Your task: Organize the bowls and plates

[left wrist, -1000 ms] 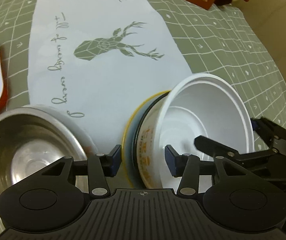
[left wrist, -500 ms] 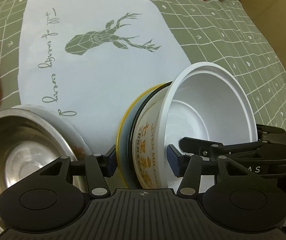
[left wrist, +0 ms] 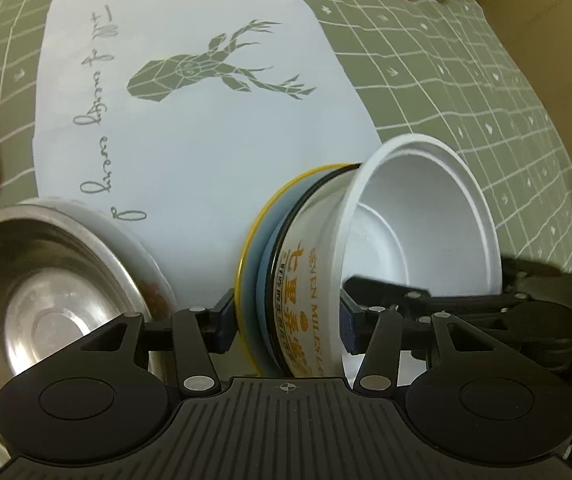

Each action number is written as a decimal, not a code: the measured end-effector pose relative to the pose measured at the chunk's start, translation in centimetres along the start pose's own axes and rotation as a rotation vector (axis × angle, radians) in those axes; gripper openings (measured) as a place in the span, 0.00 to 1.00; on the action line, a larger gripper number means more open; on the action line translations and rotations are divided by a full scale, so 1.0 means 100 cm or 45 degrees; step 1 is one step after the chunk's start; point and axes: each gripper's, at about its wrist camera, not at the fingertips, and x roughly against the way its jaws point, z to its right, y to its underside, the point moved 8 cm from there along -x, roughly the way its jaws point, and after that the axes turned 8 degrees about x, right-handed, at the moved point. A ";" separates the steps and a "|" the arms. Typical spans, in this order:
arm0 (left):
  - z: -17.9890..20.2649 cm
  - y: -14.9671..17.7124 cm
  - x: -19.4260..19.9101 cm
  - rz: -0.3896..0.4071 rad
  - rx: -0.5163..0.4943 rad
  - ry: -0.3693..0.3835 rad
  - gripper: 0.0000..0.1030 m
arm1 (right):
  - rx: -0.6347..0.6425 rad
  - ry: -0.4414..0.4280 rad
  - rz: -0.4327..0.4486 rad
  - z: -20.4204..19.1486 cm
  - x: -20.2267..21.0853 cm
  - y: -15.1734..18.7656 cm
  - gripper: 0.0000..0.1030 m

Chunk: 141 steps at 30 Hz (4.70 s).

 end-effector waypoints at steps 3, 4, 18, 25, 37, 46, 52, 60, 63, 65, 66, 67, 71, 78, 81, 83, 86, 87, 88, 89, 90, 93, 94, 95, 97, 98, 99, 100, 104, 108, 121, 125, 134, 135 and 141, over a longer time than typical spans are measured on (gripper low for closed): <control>0.005 0.000 0.001 0.001 -0.027 -0.033 0.52 | 0.114 0.083 0.053 -0.002 0.009 0.000 0.64; 0.006 0.000 0.000 0.001 -0.033 -0.045 0.53 | 0.111 0.070 0.043 0.000 0.009 0.001 0.65; 0.004 -0.005 -0.005 0.017 0.044 -0.084 0.57 | -0.176 -0.041 -0.008 0.020 0.001 0.009 0.67; 0.004 -0.004 -0.004 0.007 0.044 -0.072 0.57 | -0.155 -0.085 -0.025 0.015 0.001 0.008 0.62; 0.000 -0.006 -0.007 0.003 0.069 -0.125 0.55 | -0.205 -0.156 0.019 0.016 0.006 -0.001 0.62; 0.014 -0.005 -0.004 -0.011 -0.008 -0.072 0.61 | -0.158 -0.053 0.008 0.022 0.000 0.004 0.62; 0.013 -0.006 -0.005 -0.026 0.008 -0.073 0.63 | -0.220 -0.164 -0.017 0.022 -0.009 0.005 0.62; 0.010 -0.005 -0.004 -0.047 0.018 -0.033 0.63 | -0.254 -0.258 -0.061 0.018 -0.011 0.009 0.58; 0.009 -0.005 -0.003 -0.049 0.026 -0.019 0.63 | -0.263 -0.237 -0.062 0.016 -0.010 0.008 0.58; 0.010 -0.005 -0.001 -0.046 0.019 -0.016 0.63 | -0.265 -0.232 -0.063 0.014 -0.008 0.008 0.58; 0.010 -0.005 0.000 -0.045 0.016 -0.016 0.63 | -0.266 -0.232 -0.062 0.014 -0.008 0.009 0.58; 0.010 -0.005 0.000 -0.044 0.015 -0.015 0.63 | -0.269 -0.232 -0.061 0.014 -0.007 0.009 0.58; 0.010 -0.004 0.002 -0.038 0.020 -0.004 0.63 | -0.287 -0.226 -0.066 0.012 -0.012 0.005 0.58; 0.009 0.001 0.011 -0.031 0.025 0.019 0.63 | -0.266 -0.219 -0.075 0.005 -0.006 0.005 0.58; 0.008 0.003 0.020 -0.014 0.022 0.035 0.63 | -0.256 -0.209 -0.067 -0.001 -0.002 0.004 0.58; 0.006 0.005 0.028 0.000 0.020 0.050 0.63 | -0.243 -0.197 -0.059 -0.007 0.001 0.002 0.58; 0.001 0.007 0.045 0.037 0.018 0.078 0.63 | -0.214 -0.176 -0.046 -0.019 0.008 -0.003 0.58; -0.001 0.008 0.051 0.052 0.020 0.088 0.63 | -0.199 -0.169 -0.039 -0.024 0.011 -0.005 0.58; -0.005 0.010 0.058 0.069 0.022 0.098 0.63 | -0.185 -0.162 -0.033 -0.030 0.015 -0.007 0.58; -0.008 0.010 0.064 0.085 0.026 0.107 0.63 | -0.168 -0.155 -0.027 -0.037 0.018 -0.009 0.58; -0.013 0.012 0.071 0.101 0.032 0.117 0.63 | -0.150 -0.148 -0.021 -0.044 0.021 -0.011 0.58; -0.032 0.016 0.088 0.138 0.063 0.140 0.63 | -0.089 -0.135 -0.014 -0.069 0.025 -0.017 0.59; -0.039 0.018 0.092 0.149 0.076 0.145 0.63 | -0.072 -0.132 -0.015 -0.076 0.025 -0.019 0.59; -0.049 0.020 0.097 0.162 0.094 0.150 0.63 | -0.049 -0.129 -0.017 -0.086 0.024 -0.021 0.59; -0.067 0.024 0.103 0.178 0.126 0.155 0.63 | -0.011 -0.127 -0.027 -0.103 0.019 -0.022 0.59; -0.078 0.026 0.105 0.185 0.146 0.158 0.63 | 0.005 -0.128 -0.037 -0.112 0.014 -0.024 0.59; -0.087 0.028 0.107 0.190 0.164 0.160 0.63 | 0.017 -0.128 -0.048 -0.121 0.009 -0.024 0.59; -0.098 0.030 0.108 0.194 0.186 0.164 0.63 | 0.030 -0.129 -0.061 -0.129 0.003 -0.024 0.59; -0.134 0.035 0.103 0.196 0.266 0.193 0.63 | 0.080 -0.117 -0.134 -0.159 -0.024 -0.025 0.58; -0.157 0.033 0.095 0.216 0.331 0.220 0.63 | 0.102 -0.080 -0.192 -0.177 -0.041 -0.026 0.58; -0.204 0.037 0.085 0.442 0.494 0.219 0.62 | 0.330 0.186 -0.247 -0.203 -0.056 -0.032 0.60; -0.208 0.041 0.086 0.459 0.498 0.216 0.61 | 0.421 0.239 -0.261 -0.219 -0.061 -0.029 0.66; -0.219 0.048 0.091 0.467 0.551 0.296 0.54 | 0.439 0.309 -0.273 -0.226 -0.068 -0.030 0.69; -0.219 0.050 0.094 0.474 0.542 0.297 0.54 | 0.427 0.310 -0.272 -0.226 -0.068 -0.031 0.69; -0.217 0.056 0.118 0.556 0.513 0.359 0.48 | 0.354 0.299 -0.204 -0.228 -0.061 -0.044 0.69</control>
